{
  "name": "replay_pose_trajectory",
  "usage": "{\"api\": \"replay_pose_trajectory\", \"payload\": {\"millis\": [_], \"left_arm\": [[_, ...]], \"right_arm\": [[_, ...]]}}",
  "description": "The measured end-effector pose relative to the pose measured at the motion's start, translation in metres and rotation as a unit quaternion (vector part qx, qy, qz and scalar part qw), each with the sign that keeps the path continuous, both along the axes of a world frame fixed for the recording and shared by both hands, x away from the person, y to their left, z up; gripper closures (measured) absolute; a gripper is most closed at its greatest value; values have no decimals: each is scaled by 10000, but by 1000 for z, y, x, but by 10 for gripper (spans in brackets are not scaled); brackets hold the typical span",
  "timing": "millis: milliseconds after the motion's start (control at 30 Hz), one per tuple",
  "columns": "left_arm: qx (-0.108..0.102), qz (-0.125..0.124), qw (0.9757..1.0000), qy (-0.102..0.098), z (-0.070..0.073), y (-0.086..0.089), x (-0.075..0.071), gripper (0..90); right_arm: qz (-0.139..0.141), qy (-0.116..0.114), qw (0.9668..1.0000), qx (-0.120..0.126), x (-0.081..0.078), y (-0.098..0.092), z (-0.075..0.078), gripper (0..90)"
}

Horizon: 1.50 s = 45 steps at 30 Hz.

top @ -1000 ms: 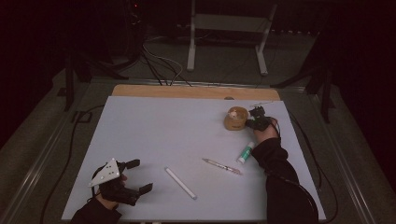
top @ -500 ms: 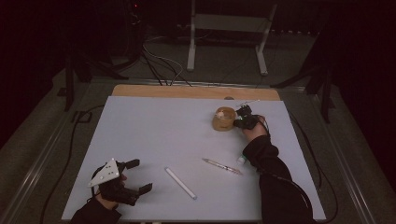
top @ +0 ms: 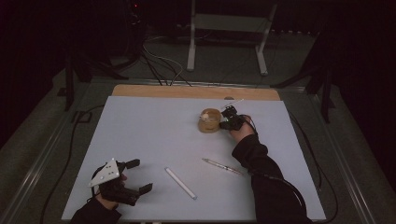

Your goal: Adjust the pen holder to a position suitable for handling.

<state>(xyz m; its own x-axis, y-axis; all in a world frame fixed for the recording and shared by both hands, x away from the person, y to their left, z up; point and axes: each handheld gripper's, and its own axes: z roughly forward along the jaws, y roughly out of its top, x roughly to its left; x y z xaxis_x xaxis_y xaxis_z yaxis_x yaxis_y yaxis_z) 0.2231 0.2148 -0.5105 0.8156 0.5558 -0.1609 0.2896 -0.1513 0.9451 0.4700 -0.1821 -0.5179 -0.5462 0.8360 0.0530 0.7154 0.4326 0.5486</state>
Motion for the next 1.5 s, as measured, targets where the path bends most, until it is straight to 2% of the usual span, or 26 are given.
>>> {"api": "replay_pose_trajectory", "payload": {"millis": [333,867,1067,1133,1167,1233,1500], "left_arm": [[-24,-17,10000,-3,0,0,0,3],[-25,-41,10000,2,0,-1,0,3],[-35,-41,10000,0,0,0,0,3],[-36,-41,10000,1,0,0,1,3],[-34,-42,10000,-4,0,0,0,3],[-33,-38,10000,-5,0,0,0,3],[-39,-34,10000,-11,1,0,0,3]], "right_arm": [[362,51,9993,-70,-5,34,1,900],[650,62,9978,-72,-4,75,1,900],[707,13,9974,-121,-5,80,0,900],[680,70,9977,-6,-5,79,0,900],[689,51,9976,-25,-6,79,0,900],[724,-10,9973,-112,-7,80,1,900],[789,-5,9969,-32,-12,75,9,900]]}}
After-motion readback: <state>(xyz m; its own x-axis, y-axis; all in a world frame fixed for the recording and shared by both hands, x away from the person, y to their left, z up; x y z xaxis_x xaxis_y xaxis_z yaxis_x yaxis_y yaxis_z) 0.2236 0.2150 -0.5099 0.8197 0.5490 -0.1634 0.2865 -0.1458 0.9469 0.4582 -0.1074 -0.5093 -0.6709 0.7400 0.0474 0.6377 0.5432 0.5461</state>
